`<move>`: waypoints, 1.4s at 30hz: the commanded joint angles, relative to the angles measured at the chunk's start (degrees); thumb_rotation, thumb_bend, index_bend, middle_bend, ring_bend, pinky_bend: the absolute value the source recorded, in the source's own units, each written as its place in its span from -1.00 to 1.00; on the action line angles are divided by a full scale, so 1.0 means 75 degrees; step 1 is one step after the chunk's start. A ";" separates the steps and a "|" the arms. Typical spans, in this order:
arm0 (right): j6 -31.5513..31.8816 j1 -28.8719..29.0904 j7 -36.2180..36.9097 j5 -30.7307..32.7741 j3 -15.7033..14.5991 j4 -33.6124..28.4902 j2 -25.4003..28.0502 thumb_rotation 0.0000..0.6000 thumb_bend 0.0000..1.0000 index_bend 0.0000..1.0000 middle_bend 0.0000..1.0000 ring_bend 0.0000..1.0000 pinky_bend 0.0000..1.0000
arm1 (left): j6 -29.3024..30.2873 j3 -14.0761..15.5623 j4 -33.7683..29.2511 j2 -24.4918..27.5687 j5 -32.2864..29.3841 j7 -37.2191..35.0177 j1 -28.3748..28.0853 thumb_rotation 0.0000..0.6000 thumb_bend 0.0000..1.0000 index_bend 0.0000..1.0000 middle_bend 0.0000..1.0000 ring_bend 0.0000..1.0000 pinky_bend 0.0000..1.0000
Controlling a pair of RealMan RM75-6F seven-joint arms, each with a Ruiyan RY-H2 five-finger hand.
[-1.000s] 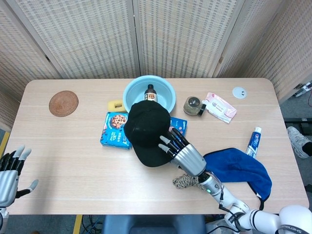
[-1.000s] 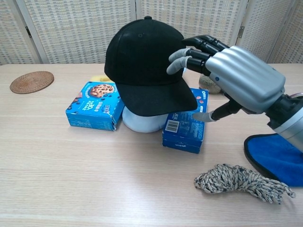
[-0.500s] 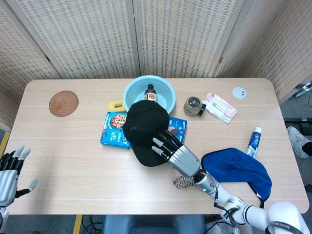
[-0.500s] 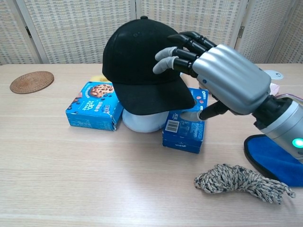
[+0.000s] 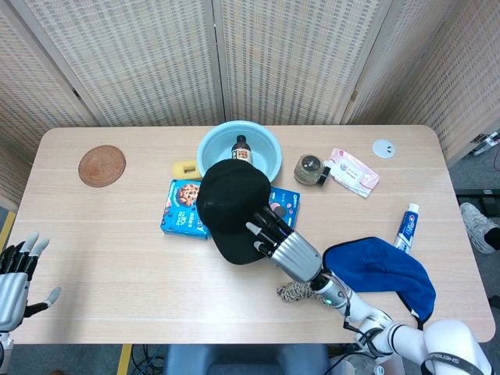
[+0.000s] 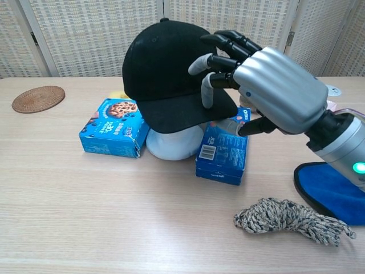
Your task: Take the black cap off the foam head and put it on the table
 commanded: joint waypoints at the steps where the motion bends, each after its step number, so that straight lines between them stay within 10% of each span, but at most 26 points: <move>1: -0.0004 0.0028 0.0008 0.0020 -0.0016 0.0018 0.0012 1.00 -0.13 0.28 -0.42 -1.00 -1.00 | 0.0002 0.0006 0.0013 -0.0002 0.0014 -0.0016 0.0003 1.00 -0.59 -0.97 -1.00 -1.00 -1.00; 17: 0.0319 0.0220 0.0130 0.0287 0.0270 -0.0106 0.0133 1.00 -0.12 0.64 -0.21 -0.79 -1.00 | 0.0007 0.0003 -0.0006 0.0039 0.0024 0.0007 0.0009 1.00 -0.59 -0.97 -1.00 -1.00 -1.00; 42: 0.0277 0.0912 -0.0103 0.0831 0.1152 -0.0603 0.0640 1.00 -0.12 0.68 -0.16 -0.71 -1.00 | -0.0034 -0.0023 -0.0151 0.0137 0.0004 0.0124 -0.0034 1.00 -0.59 -0.97 -1.00 -1.00 -1.00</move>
